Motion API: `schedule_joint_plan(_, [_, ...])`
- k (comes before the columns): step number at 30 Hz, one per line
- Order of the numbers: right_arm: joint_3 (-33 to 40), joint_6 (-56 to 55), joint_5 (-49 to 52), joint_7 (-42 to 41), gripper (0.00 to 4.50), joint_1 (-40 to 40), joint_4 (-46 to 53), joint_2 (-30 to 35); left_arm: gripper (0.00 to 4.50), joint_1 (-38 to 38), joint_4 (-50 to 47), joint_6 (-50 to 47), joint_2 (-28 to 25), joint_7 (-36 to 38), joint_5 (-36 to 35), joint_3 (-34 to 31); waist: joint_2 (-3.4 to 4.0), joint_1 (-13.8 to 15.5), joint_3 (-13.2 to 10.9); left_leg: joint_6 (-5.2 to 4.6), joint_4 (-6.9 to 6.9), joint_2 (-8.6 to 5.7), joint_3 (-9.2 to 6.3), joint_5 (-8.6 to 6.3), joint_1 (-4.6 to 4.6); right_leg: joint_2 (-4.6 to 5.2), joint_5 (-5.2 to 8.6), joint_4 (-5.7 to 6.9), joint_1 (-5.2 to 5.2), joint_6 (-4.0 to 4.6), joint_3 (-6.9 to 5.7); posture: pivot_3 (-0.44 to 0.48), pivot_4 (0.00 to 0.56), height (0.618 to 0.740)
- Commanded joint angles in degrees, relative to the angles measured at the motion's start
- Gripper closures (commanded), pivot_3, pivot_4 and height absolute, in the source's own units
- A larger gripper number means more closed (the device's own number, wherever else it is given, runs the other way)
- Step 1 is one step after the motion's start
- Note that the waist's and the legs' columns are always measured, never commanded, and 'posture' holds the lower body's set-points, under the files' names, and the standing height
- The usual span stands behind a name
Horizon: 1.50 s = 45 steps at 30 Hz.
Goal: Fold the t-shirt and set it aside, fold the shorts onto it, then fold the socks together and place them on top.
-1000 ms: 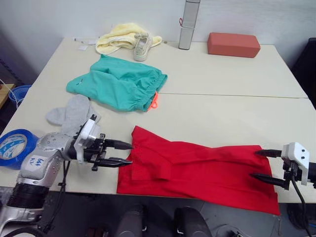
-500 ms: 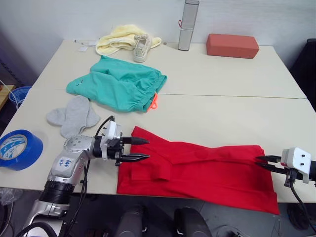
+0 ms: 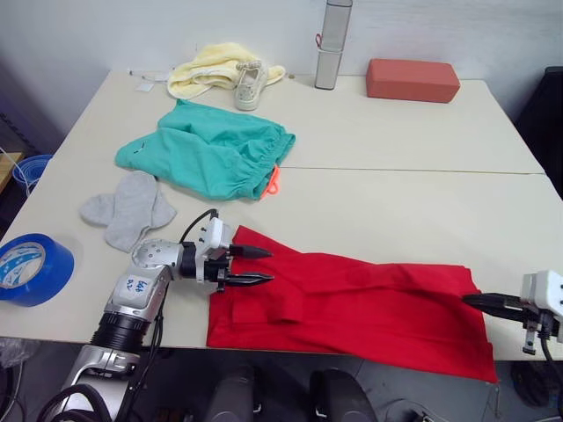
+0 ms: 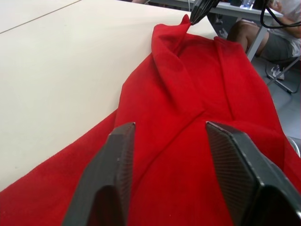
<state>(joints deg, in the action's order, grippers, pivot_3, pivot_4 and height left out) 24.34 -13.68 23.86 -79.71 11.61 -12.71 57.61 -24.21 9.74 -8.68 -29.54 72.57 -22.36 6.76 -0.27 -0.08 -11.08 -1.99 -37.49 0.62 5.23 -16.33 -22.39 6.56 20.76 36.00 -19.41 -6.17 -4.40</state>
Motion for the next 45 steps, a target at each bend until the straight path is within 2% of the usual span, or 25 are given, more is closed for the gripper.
schedule_joint_plan(1, [3.0, 1.6, 0.9, 0.6, 4.50, 1.7, 2.6, 0.7, 3.19, 0.3, -1.7, 0.1, 0.2, 0.2, -1.0, -1.0, 0.00, 0.0, 0.0, 0.00, 0.05, 0.00, 0.00, 0.00, 0.00, 0.00, 0.00, -0.01, -0.01, 0.00, 0.00, 0.000, 0.150, 0.740])
schedule_joint_plan(4, [3.7, 1.6, -0.1, 1.6, 4.50, 3.0, 3.2, 0.5, 4.25, 0.6, -1.8, 0.5, 0.3, -0.6, -0.2, -0.9, 0.00, 0.0, 0.0, 0.03, 0.13, 0.00, 0.00, 0.02, 0.03, 0.00, 0.00, -0.03, -0.02, 0.00, -0.01, 0.000, 0.150, 0.740])
schedule_joint_plan(5, [3.8, 1.2, -0.4, 1.6, 4.50, 3.3, 3.0, 0.4, 4.48, 0.5, -1.5, 0.8, 0.4, -1.2, 0.2, -0.9, 0.00, 0.0, 0.0, 0.04, 0.14, 0.00, 0.01, 0.02, 0.03, 0.00, 0.00, -0.03, -0.03, 0.00, -0.01, 0.000, 0.150, 0.740])
schedule_joint_plan(17, [4.4, 0.7, 0.0, 1.0, 4.50, 7.9, 5.0, -0.2, 4.48, 0.4, 0.0, 1.7, 0.8, -4.6, 3.1, -0.3, 0.00, 0.1, 0.0, 0.03, 0.16, -0.01, 0.02, 0.02, 0.03, 0.00, 0.00, -0.04, -0.02, 0.00, -0.01, 0.000, 0.150, 0.740])
schedule_joint_plan(22, [5.2, 1.1, -0.2, 1.7, 4.50, 10.6, 6.8, -1.1, 4.48, 0.6, 2.0, 1.6, 0.9, -8.8, 7.1, 0.7, -0.01, 0.2, 0.0, 0.04, 0.21, -0.01, 0.02, 0.03, 0.05, 0.00, 0.00, -0.05, -0.03, 0.00, -0.01, 0.000, 0.150, 0.740])
schedule_joint_plan(30, [4.6, 1.2, -1.4, 3.5, 4.50, 13.8, 8.0, -3.0, 4.48, 0.8, 2.5, 0.7, 1.3, -11.4, 8.7, 0.8, -0.01, 0.2, 0.0, 0.06, 0.25, -0.01, 0.01, 0.03, 0.05, 0.00, 0.00, -0.06, -0.05, 0.00, 0.01, 0.000, 0.150, 0.740])
schedule_joint_plan(36, [2.7, -2.8, -4.9, 4.2, 4.50, 13.0, 0.6, -3.9, 4.48, 1.0, 2.4, 0.2, 1.4, -11.7, 9.3, 1.0, -0.01, 0.2, 0.0, 0.07, 0.27, -0.02, 0.03, 0.03, 0.06, 0.00, 0.00, -0.08, -0.04, 0.00, 0.02, 0.000, 0.150, 0.740])
schedule_joint_plan(45, [2.5, -6.5, -2.8, 1.8, 4.50, 12.2, -5.8, -5.6, 4.48, 0.6, 3.6, 1.1, 1.4, -11.2, 9.6, 1.1, -0.01, 0.2, 0.0, 0.10, 0.29, -0.02, 0.02, 0.05, 0.12, 0.00, 0.00, -0.08, 0.01, 0.00, 0.02, 0.000, 0.150, 0.740])
